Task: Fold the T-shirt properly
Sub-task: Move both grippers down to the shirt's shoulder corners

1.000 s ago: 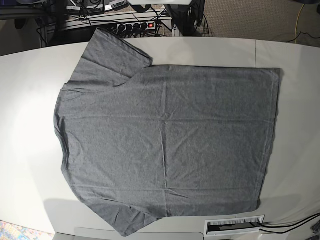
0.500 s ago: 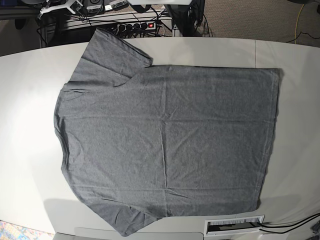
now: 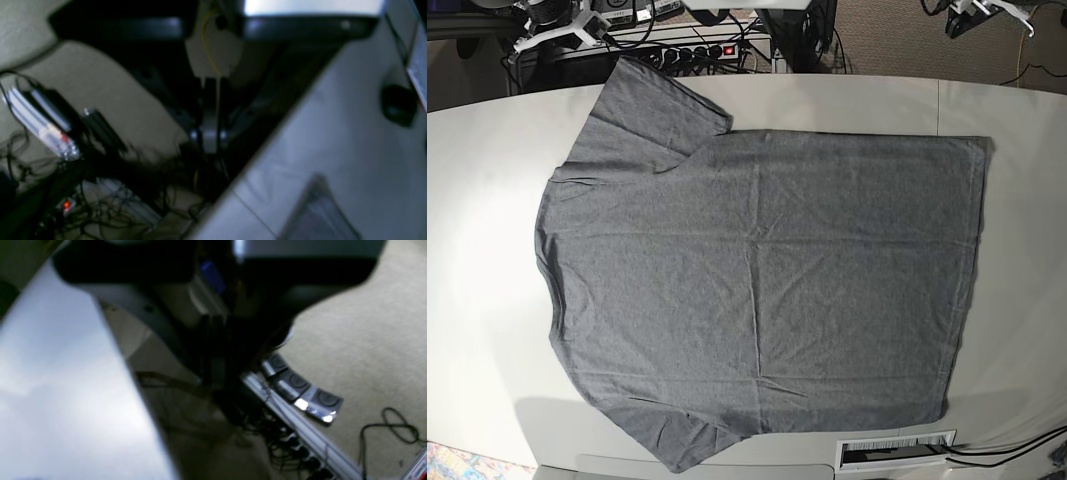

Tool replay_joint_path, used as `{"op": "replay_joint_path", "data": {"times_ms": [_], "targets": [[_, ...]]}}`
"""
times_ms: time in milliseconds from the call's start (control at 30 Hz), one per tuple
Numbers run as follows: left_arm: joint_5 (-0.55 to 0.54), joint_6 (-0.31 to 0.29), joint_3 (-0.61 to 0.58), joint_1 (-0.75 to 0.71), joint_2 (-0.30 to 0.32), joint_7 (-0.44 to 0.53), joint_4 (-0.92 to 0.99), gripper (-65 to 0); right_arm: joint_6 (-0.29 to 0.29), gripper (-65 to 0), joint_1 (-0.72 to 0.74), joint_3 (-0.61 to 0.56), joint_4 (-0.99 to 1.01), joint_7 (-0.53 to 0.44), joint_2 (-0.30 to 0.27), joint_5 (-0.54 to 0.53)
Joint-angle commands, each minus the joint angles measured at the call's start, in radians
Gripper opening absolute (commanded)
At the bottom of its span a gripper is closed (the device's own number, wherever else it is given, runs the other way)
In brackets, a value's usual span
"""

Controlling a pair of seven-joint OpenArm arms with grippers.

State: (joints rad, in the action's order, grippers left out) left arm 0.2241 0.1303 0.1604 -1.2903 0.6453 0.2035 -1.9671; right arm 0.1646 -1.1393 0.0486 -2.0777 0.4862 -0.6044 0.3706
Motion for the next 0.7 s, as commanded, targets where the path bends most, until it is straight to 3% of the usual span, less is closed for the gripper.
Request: {"op": "replay_joint_path", "data": {"times_ms": [0,200,500,600,667], "targets": [[0.001,0.008,0.014,-0.019,0.006,0.021,-0.029,-65.0,-0.009,-65.0,-0.014,0.006,-0.039,0.006,-0.011,0.010],[0.056,0.008,0.048,-0.011,0.007,-0.051,-0.116,-65.0,-0.009,-65.0,-0.013,0.006,-0.193,0.082,-0.010,0.041],[0.072,0.003,0.047,0.177,0.039,-0.076,-0.130,-65.0,-0.009,-65.0,0.000,0.006,-0.278,0.132,-0.007,0.162],[0.072,-0.019,0.045,0.242,0.039,-0.077,-0.130,-65.0,-0.008,-65.0,0.024,0.006,-0.278,0.131,-0.003,0.163],[0.072,-0.080,0.045,0.282,0.039,-0.083,-0.128,-65.0,0.000,-65.0,0.043,0.006,-0.278,0.132,-0.002,0.161]]}}
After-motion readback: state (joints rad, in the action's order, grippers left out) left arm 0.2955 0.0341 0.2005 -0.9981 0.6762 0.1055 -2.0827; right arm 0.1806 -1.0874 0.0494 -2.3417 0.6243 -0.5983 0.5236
